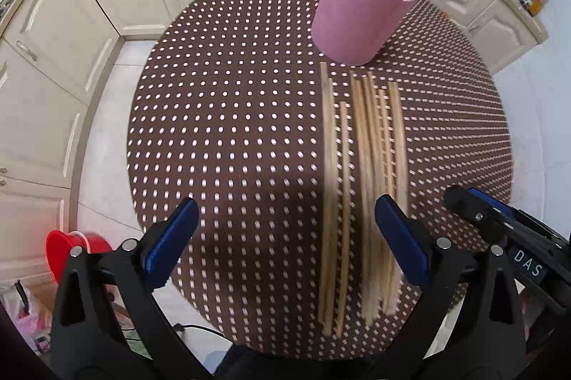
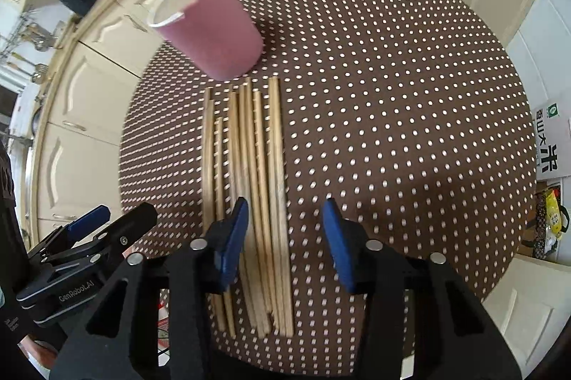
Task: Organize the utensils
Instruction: 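Lower both grippers toward the wooden chopsticks beside the pink cup, then close the right gripper on one chopstick while the left gripper grasps another chopstick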
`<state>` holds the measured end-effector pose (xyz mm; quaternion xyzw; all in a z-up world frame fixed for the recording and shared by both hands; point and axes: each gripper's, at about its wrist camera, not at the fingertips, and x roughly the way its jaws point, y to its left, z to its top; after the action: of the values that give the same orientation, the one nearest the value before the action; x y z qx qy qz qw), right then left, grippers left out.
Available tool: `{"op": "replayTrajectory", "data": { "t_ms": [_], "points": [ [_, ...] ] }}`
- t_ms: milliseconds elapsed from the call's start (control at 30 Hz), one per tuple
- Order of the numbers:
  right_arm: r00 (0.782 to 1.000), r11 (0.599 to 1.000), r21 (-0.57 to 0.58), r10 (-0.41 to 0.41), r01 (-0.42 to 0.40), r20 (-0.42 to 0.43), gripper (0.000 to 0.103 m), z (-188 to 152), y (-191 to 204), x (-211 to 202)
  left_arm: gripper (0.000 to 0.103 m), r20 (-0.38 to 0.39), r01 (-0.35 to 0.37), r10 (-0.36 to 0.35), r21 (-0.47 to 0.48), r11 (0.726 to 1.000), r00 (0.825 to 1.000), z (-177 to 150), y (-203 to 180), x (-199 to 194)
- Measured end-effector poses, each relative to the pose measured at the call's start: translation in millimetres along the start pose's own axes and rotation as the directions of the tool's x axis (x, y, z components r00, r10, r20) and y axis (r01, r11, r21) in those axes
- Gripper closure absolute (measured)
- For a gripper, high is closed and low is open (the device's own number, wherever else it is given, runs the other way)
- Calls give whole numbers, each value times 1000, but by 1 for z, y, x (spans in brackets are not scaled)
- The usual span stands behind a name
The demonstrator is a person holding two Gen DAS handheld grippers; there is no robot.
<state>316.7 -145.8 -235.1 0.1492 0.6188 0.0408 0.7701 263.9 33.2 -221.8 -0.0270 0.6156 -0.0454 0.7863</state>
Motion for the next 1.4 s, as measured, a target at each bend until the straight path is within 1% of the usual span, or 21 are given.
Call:
{"op": "replayTrajectory", "data": {
  "t_ms": [200, 300, 400, 467, 533, 600, 700, 733, 900, 933, 967, 1000, 1033, 1067, 1100, 1167, 1267, 1333, 1400],
  "points": [
    [997, 999, -3, -44, 44, -58, 71, 16, -4, 22, 9, -57, 7, -8, -15, 1000, 998, 26, 6, 26],
    [995, 998, -11, -63, 62, -72, 74, 24, -1, 34, 9, -79, 12, -13, -9, 1000, 997, 35, 5, 36],
    [993, 996, -23, -86, 84, -82, 76, 30, 0, 42, 9, -107, 0, 0, -4, 1000, 994, 41, 2, 46],
    [992, 996, -27, -91, 89, -90, 77, 33, 1, 46, 9, -122, 4, -5, -12, 1000, 992, 44, 3, 51],
    [992, 997, -19, -77, 76, -103, 80, 34, 0, 49, 9, -132, 7, -10, -21, 1000, 991, 47, 3, 56],
    [991, 997, -24, -76, 74, -110, 81, 35, 1, 50, 9, -133, 10, -12, -19, 1000, 991, 52, 1, 57],
    [988, 993, -64, -107, 100, -112, 81, 41, 12, 58, 9, -134, -1, 1, 1, 1000, 991, 55, -3, 61],
    [988, 992, -68, -112, 105, -108, 81, 43, 19, 66, 9, -140, -5, 6, 5, 1000, 990, 56, -3, 64],
    [986, 991, -76, -122, 114, -117, 81, 47, 24, 73, 9, -174, -29, 28, -1, 1000, 984, 60, -3, 76],
    [985, 990, -82, -127, 118, -118, 81, 53, 30, 77, 9, -178, -35, 34, 1, 999, 983, 62, -2, 78],
    [981, 986, -91, -151, 141, -120, 83, 56, 35, 79, 9, -183, -40, 40, 1, 999, 982, 63, -2, 80],
    [978, 983, -91, -169, 159, -121, 87, 59, 39, 81, 9, -187, -42, 42, -1, 999, 981, 64, 1, 84],
    [978, 984, -80, -168, 159, -125, 88, 64, 42, 85, 9, -190, -39, 37, -6, 999, 981, 66, 3, 87],
    [979, 987, -53, -158, 152, -131, 90, 66, 40, 87, 9, -191, -33, 31, -10, 999, 981, 75, 15, 94],
    [979, 988, -35, -152, 149, -134, 94, 68, 37, 88, 9, -190, -26, 23, -11, 1000, 981, 77, 16, 95],
    [981, 991, -11, -135, 135, -137, 98, 71, 31, 88, 9, -194, -15, 13, -6, 1000, 981, 80, 19, 104],
    [984, 993, 16, -112, 115, -137, 98, 73, 24, 87, 9, -195, 2, -1, 7, 1000, 981, 84, 16, 107],
    [985, 994, 26, -101, 105, -138, 98, 75, 22, 84, 9, -204, -16, 20, 21, 1000, 979, 89, 18, 112],
    [986, 995, 27, -94, 99, -136, 98, 77, 20, 83, 9, -206, -16, 18, 12, 1000, 978, 92, 18, 115]
  ]
}}
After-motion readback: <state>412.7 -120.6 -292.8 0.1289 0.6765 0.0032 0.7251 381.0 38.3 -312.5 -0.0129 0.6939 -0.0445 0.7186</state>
